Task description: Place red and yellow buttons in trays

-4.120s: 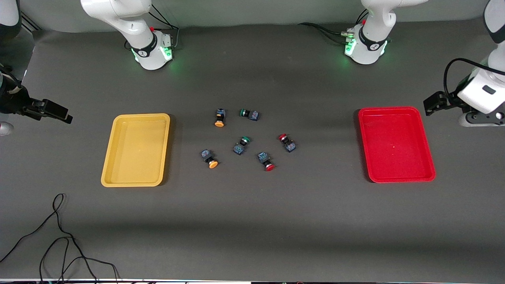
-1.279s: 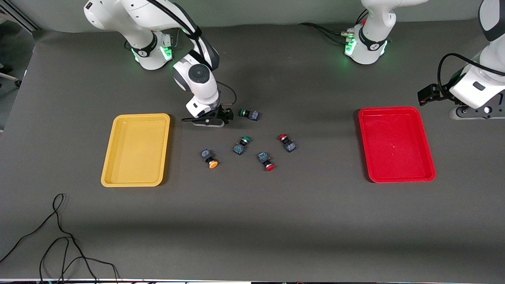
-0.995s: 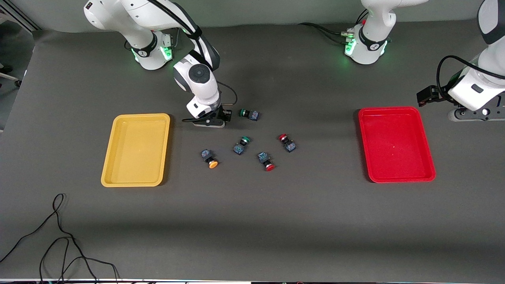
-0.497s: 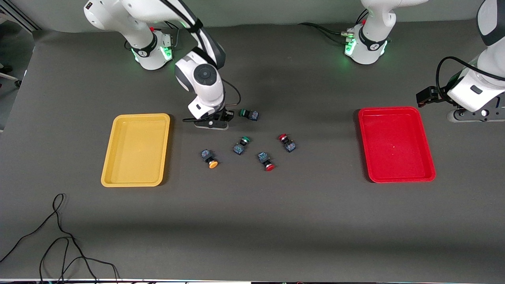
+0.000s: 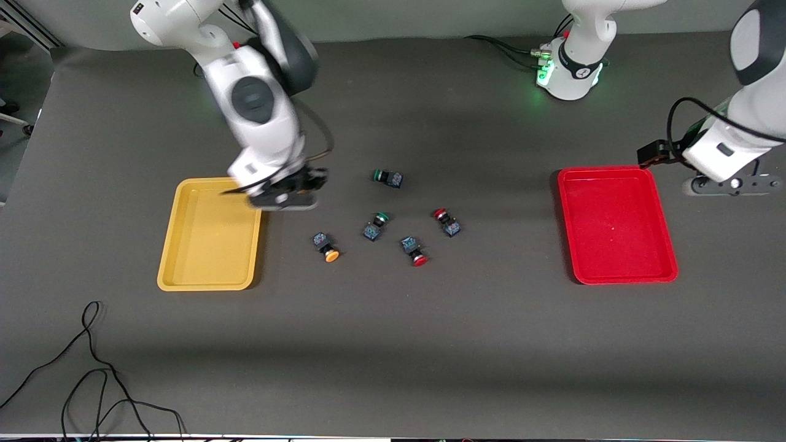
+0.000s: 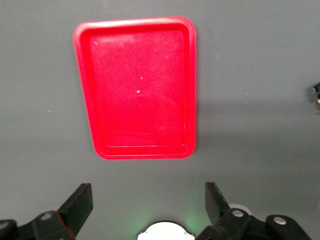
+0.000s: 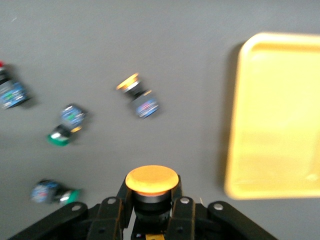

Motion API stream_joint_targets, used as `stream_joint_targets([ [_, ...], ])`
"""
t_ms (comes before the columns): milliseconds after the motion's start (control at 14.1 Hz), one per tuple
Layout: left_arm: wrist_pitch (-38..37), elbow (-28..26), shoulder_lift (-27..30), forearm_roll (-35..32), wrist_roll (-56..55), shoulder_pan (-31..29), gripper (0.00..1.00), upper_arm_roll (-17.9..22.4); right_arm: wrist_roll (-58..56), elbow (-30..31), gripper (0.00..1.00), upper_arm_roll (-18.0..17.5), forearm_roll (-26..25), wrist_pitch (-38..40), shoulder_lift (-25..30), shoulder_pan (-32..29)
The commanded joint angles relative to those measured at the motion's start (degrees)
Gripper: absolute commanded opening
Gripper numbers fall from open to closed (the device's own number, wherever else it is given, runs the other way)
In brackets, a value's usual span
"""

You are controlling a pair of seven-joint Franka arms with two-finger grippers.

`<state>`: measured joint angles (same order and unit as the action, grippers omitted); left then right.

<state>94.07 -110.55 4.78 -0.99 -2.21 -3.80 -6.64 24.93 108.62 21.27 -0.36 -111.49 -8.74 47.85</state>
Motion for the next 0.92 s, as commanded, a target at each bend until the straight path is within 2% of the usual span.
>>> stream_joint_targets([
  [0,4.7,-5.2,0.5,2.7,-4.5,3.8,1.0,0.1,-15.9,2.0,0.09,10.9,0.7,0.5,2.5,0.0],
  [142,9.5,-7.7,-1.3,2.8,-10.9,9.8,1.0,0.1,-27.2,4.1,0.09,19.4,0.7,-0.7,2.9,0.0],
  [284,13.5,-7.5,-5.2,2.7,-19.8,15.7,1.0,0.1,-34.5,8.3,0.09,25.2,1.6,-5.7,3.2,0.0],
  [355,16.4,-7.5,-7.4,2.7,-24.7,19.6,1.0,0.1,-37.2,11.7,0.09,27.2,4.0,-9.7,3.0,0.0],
  [497,22.8,-6.9,-13.3,2.4,-34.6,26.4,1.0,0.1,-41.4,19.3,0.09,28.4,6.9,-20.4,1.4,-0.8],
  [639,30.0,-5.5,-19.6,2.1,-43.0,31.1,1.0,0.1,-42.8,22.7,0.09,28.4,9.5,-27.6,-2.9,-1.4],
  [710,31.6,-3.8,-22.7,2.0,-45.5,32.4,1.0,0.1,-44.3,22.7,0.09,28.4,12.6,-28.6,-5.9,-1.4],
  [852,32.1,1.2,-28.2,2.3,-48.9,33.4,0.99,0.1,-51.2,22.4,0.09,28.4,22.2,-29.6,-11.2,-1.5],
])
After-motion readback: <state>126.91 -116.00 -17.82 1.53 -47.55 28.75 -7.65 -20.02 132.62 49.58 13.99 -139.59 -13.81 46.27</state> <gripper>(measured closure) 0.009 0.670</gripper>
